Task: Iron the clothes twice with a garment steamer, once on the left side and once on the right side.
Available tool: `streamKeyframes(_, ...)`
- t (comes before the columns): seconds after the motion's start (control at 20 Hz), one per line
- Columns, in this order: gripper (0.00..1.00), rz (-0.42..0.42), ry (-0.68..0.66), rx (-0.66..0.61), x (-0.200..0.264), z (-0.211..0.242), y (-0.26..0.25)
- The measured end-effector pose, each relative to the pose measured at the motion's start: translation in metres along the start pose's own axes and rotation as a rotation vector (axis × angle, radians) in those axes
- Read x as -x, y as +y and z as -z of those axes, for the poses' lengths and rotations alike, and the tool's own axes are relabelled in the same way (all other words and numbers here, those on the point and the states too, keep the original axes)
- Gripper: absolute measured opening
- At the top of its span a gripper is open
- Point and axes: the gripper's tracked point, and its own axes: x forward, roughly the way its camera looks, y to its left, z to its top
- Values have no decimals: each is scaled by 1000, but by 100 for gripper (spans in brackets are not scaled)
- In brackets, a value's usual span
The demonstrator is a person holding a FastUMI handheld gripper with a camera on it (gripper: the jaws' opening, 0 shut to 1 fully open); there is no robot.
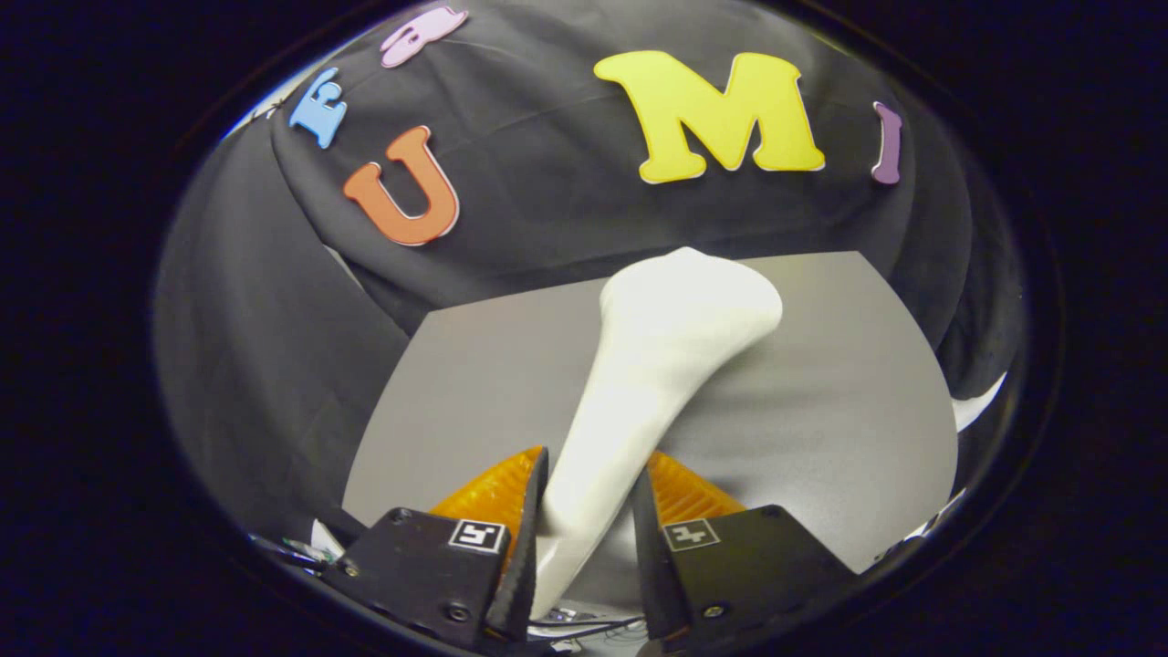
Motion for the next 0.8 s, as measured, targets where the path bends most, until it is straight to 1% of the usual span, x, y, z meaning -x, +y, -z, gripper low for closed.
streamKeyframes(0.05, 45, -18, -13, 7, 7, -1, 1)
streamKeyframes(0.3, 39, -96, -57, 36, 47, 6, -4)
streamKeyframes(0.4, 38, -115, -100, 53, 70, 3, -10)
streamKeyframes(0.6, 38, -97, -208, 85, 118, -6, -36)
streamKeyframes(0.8, 38, -92, -283, 112, 165, 1, -64)
